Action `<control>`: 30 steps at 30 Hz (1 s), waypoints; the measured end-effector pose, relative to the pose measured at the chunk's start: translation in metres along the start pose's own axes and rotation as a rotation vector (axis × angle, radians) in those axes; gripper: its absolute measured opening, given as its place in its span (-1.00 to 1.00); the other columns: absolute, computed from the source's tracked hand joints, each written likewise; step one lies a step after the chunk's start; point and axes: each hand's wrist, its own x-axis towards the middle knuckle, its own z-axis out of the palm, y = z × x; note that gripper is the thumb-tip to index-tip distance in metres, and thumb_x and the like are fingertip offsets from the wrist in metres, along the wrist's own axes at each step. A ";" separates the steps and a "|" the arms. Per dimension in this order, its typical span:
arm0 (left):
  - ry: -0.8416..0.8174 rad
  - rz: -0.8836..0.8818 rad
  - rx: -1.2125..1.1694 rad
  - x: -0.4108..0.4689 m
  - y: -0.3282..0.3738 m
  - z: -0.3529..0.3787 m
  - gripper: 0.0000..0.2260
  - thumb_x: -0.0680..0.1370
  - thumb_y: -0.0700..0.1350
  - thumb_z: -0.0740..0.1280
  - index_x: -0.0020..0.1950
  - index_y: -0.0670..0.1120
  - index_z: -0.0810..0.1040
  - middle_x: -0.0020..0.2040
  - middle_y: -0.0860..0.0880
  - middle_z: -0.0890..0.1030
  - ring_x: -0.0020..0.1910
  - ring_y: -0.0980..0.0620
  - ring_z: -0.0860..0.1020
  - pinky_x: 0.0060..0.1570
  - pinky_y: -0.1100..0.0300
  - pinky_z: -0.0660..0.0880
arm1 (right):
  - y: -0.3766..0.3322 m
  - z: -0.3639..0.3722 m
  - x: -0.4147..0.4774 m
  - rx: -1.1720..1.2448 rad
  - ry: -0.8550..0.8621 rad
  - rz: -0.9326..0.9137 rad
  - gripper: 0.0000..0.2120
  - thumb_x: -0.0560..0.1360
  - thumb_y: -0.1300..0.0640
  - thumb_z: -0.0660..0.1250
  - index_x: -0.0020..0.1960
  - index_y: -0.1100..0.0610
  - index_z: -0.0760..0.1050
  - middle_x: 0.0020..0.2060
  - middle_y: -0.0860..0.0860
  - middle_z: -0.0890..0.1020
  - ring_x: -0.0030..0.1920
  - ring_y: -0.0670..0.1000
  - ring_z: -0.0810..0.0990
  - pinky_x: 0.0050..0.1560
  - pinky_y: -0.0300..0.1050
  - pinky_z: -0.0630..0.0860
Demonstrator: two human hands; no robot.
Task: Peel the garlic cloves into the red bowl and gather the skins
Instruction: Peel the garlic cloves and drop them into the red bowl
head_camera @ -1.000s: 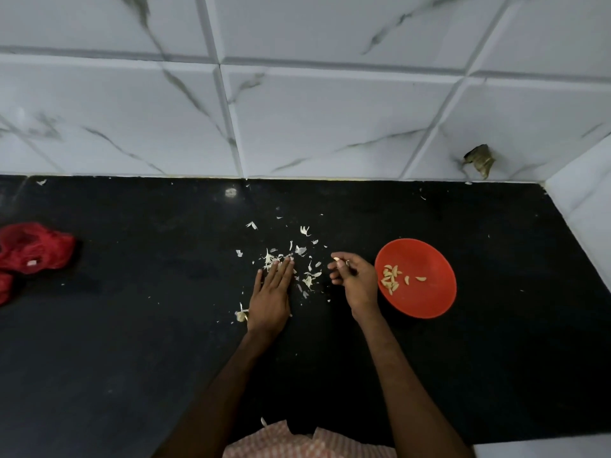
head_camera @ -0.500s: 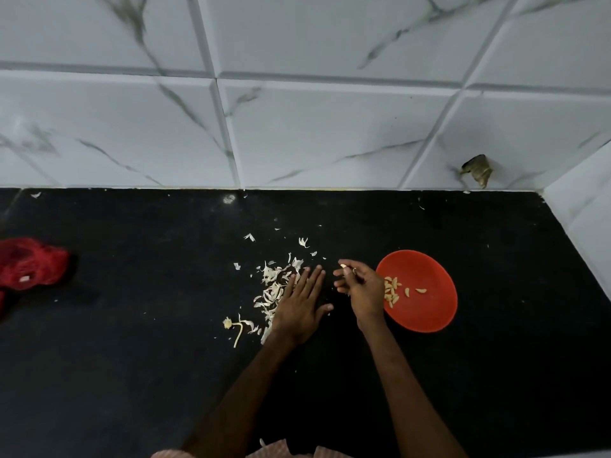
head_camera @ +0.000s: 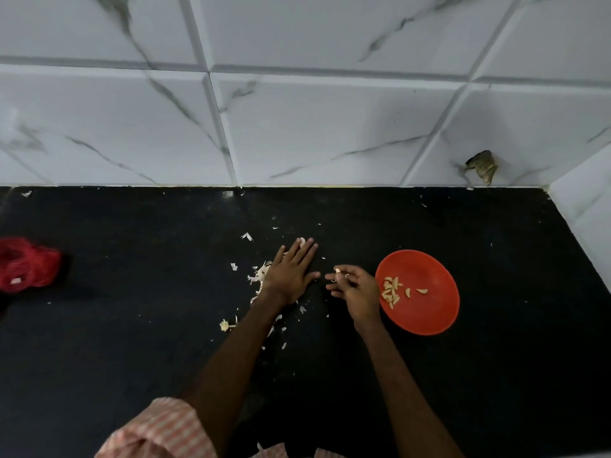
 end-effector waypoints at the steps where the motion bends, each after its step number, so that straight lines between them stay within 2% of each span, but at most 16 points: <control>1: 0.007 -0.016 0.002 -0.004 -0.003 0.005 -0.36 0.60 0.28 -0.20 0.64 0.04 -0.11 0.63 0.10 -0.16 0.61 0.04 -0.17 0.58 -0.05 -0.11 | 0.002 -0.002 0.001 -0.058 -0.016 -0.010 -0.85 0.60 0.28 0.32 0.04 0.05 0.56 -0.11 0.04 0.73 -0.14 0.03 0.72 -0.12 -0.14 0.64; 5: 0.055 -0.037 -0.017 -0.030 -0.016 0.017 -0.33 0.55 0.27 -0.32 0.63 0.03 -0.13 0.61 0.09 -0.19 0.60 0.04 -0.20 0.55 0.02 -0.18 | 0.019 0.000 0.003 -0.322 -0.052 -0.108 -0.80 0.51 0.34 0.42 -0.02 0.05 0.65 -0.17 -0.04 0.71 -0.20 -0.09 0.70 -0.09 -0.12 0.66; 8: 0.097 -0.026 -0.094 -0.048 -0.028 0.021 -0.39 0.63 0.18 -0.25 0.63 -0.06 -0.10 0.61 0.06 -0.16 0.60 0.04 -0.18 0.59 0.04 -0.09 | 0.028 0.008 0.000 -0.422 -0.104 -0.167 -0.76 0.50 0.37 0.41 0.05 0.09 0.69 -0.11 -0.09 0.70 -0.12 -0.16 0.68 -0.02 -0.20 0.63; 11: 0.177 0.002 -0.144 -0.063 -0.035 0.019 -0.42 0.65 0.11 -0.17 0.62 -0.13 0.00 0.62 0.03 -0.08 0.61 0.01 -0.09 0.58 -0.01 0.02 | 0.032 0.008 -0.001 -0.434 -0.161 -0.173 -0.64 0.52 0.46 0.30 0.11 0.09 0.69 -0.05 -0.08 0.69 -0.08 -0.14 0.68 -0.01 -0.19 0.65; 13: 0.296 -0.048 -0.177 -0.069 -0.032 0.012 -0.48 0.68 0.04 -0.06 0.61 -0.15 0.10 0.63 -0.03 0.01 0.61 -0.03 -0.01 0.57 0.00 0.06 | 0.030 0.005 0.000 -0.397 -0.188 -0.155 -0.61 0.54 0.48 0.22 0.19 0.14 0.64 0.02 0.00 0.70 -0.08 -0.11 0.69 -0.02 -0.20 0.65; 15: 0.448 -0.177 -0.290 -0.072 -0.023 0.004 -0.55 0.69 -0.09 0.13 0.58 -0.15 0.24 0.63 -0.05 0.12 0.60 -0.03 0.09 0.53 0.05 0.14 | 0.025 0.001 -0.001 -0.295 -0.165 -0.133 -0.68 0.58 0.43 0.23 0.23 0.18 0.58 0.01 0.03 0.69 -0.12 -0.08 0.70 -0.06 -0.21 0.64; 18: 0.609 -0.353 -0.478 -0.073 -0.006 -0.006 -0.64 0.66 -0.18 0.21 0.47 -0.09 0.41 0.54 0.01 0.30 0.49 0.06 0.28 0.33 0.15 0.35 | 0.017 0.000 -0.007 -0.115 -0.064 -0.105 -0.89 0.58 0.28 0.35 0.07 0.11 0.52 -0.06 0.03 0.71 -0.19 -0.02 0.73 -0.14 -0.15 0.66; 20: 0.640 -0.392 -0.616 -0.070 0.003 -0.009 -0.72 0.64 -0.20 0.22 0.34 -0.07 0.52 0.37 0.01 0.46 0.34 0.06 0.42 0.21 0.15 0.45 | 0.011 0.002 -0.010 -0.037 -0.021 -0.069 -0.89 0.55 0.20 0.42 0.03 0.11 0.50 -0.08 0.04 0.72 -0.20 0.00 0.74 -0.19 -0.09 0.66; 22: 0.571 -0.384 -0.793 -0.062 0.013 -0.013 -0.80 0.63 -0.24 0.23 0.16 -0.08 0.60 0.10 0.01 0.62 0.07 0.09 0.58 0.07 0.13 0.52 | 0.004 0.005 -0.014 0.074 -0.011 -0.019 -0.91 0.56 0.18 0.42 0.01 0.15 0.52 -0.08 0.05 0.74 -0.15 0.01 0.74 -0.22 -0.12 0.63; 23: 0.481 -0.380 -0.913 -0.058 0.019 -0.014 -0.82 0.63 -0.25 0.24 0.09 -0.08 0.62 -0.04 0.02 0.66 -0.10 0.13 0.61 -0.03 0.14 0.54 | 0.000 0.008 -0.016 0.143 -0.015 0.001 -0.93 0.56 0.19 0.40 0.00 0.18 0.54 -0.07 0.05 0.74 -0.12 0.01 0.74 -0.23 -0.15 0.62; 25: 0.258 -0.358 -1.136 -0.054 0.036 -0.017 -0.84 0.65 -0.22 0.25 0.03 -0.14 0.63 -0.20 -0.04 0.67 -0.38 0.14 0.55 -0.31 0.17 0.50 | -0.003 0.014 -0.018 0.277 -0.012 0.034 -0.98 0.55 0.25 0.40 -0.03 0.20 0.59 -0.06 0.06 0.73 -0.08 0.00 0.73 -0.21 -0.18 0.63; 27: 0.119 -0.331 -1.270 -0.056 0.052 -0.015 -0.78 0.68 -0.12 0.22 0.00 -0.16 0.63 -0.17 -0.19 0.69 -0.47 0.09 0.47 -0.51 0.24 0.38 | -0.002 0.020 -0.020 0.349 0.017 0.053 -0.99 0.52 0.27 0.44 -0.06 0.21 0.63 -0.10 0.12 0.72 -0.10 0.04 0.71 -0.16 -0.13 0.64; 30: 0.148 -0.323 -1.393 -0.061 0.062 -0.012 -0.84 0.66 -0.14 0.26 -0.01 -0.14 0.62 -0.15 -0.18 0.68 -0.45 0.12 0.45 -0.57 0.30 0.33 | -0.001 0.022 -0.021 0.381 0.059 0.077 -0.99 0.50 0.25 0.47 -0.10 0.17 0.66 -0.18 0.10 0.72 -0.13 0.04 0.69 -0.12 -0.11 0.63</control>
